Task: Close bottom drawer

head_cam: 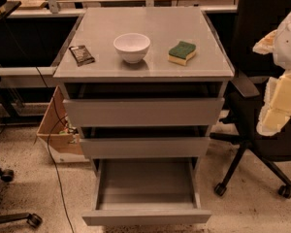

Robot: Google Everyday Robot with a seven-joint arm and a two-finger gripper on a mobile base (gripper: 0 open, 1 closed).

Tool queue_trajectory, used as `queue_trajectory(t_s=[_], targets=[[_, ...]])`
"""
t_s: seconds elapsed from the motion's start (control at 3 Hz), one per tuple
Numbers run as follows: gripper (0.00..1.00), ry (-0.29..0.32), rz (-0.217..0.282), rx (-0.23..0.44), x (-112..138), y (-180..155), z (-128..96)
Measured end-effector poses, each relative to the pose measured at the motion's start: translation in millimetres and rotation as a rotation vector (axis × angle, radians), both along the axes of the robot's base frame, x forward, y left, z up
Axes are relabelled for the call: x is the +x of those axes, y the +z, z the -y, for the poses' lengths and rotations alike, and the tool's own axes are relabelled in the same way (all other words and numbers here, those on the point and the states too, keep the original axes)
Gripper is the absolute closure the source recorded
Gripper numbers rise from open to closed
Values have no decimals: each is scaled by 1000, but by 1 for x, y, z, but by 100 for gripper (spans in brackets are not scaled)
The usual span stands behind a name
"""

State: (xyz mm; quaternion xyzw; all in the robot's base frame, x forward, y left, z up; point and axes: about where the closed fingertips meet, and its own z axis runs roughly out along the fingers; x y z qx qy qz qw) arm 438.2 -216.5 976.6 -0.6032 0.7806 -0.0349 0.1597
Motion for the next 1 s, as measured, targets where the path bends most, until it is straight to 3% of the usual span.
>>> queue_trajectory(t_s=[0.33,0.67,1.0], targets=[[0,0,0,0,0,0,0],[0,-17,-13,21,-5,-32,5],[0,-6,-44,89,-16,-103,6]])
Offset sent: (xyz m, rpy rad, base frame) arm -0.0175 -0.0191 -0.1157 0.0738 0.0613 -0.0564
